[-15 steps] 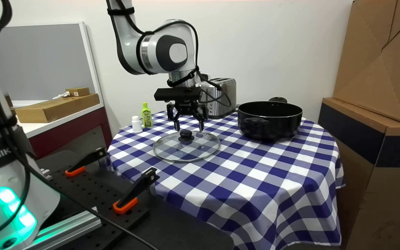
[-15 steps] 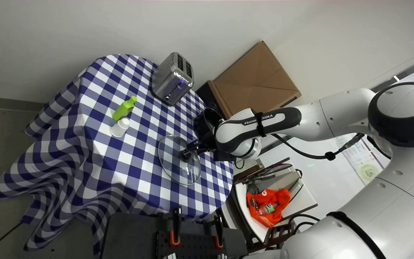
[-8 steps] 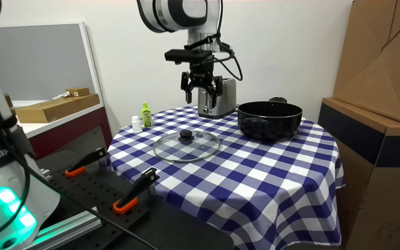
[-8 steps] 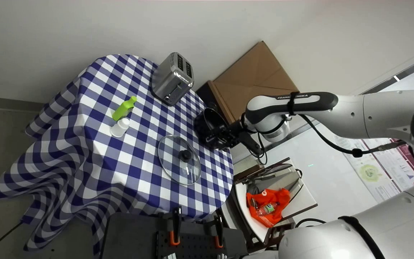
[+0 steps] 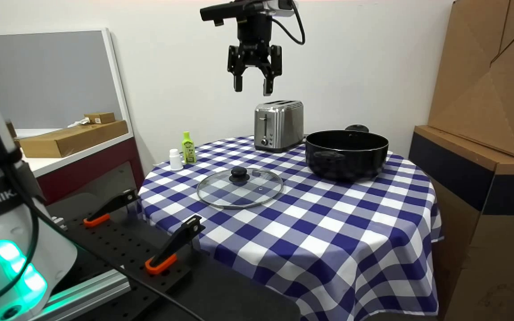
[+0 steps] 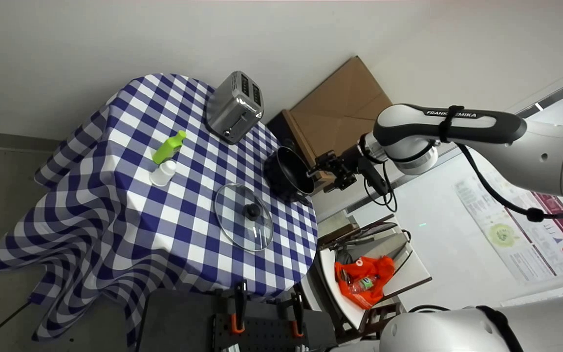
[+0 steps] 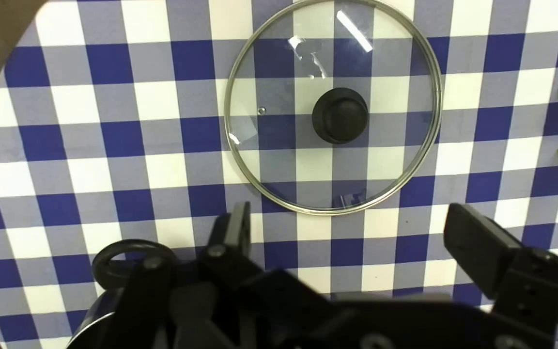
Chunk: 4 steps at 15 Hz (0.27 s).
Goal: Pick up the lid from the pot and put it on the table
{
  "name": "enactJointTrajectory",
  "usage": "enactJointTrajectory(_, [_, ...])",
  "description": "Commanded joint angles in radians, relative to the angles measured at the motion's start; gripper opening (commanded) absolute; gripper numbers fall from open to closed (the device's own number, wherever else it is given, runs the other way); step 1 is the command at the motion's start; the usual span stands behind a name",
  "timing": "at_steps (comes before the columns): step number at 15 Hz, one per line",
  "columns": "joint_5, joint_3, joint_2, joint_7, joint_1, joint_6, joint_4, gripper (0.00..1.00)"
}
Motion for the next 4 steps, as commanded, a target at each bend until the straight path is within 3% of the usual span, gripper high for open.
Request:
enactJointTrajectory(1, [-0.004, -0.027, -0.010, 0.008, 0.029, -0.005, -0.002, 1.00])
enactJointTrajectory(4, [-0.005, -0.029, -0.012, 0.009, 0.029, -0.005, -0.011, 1.00])
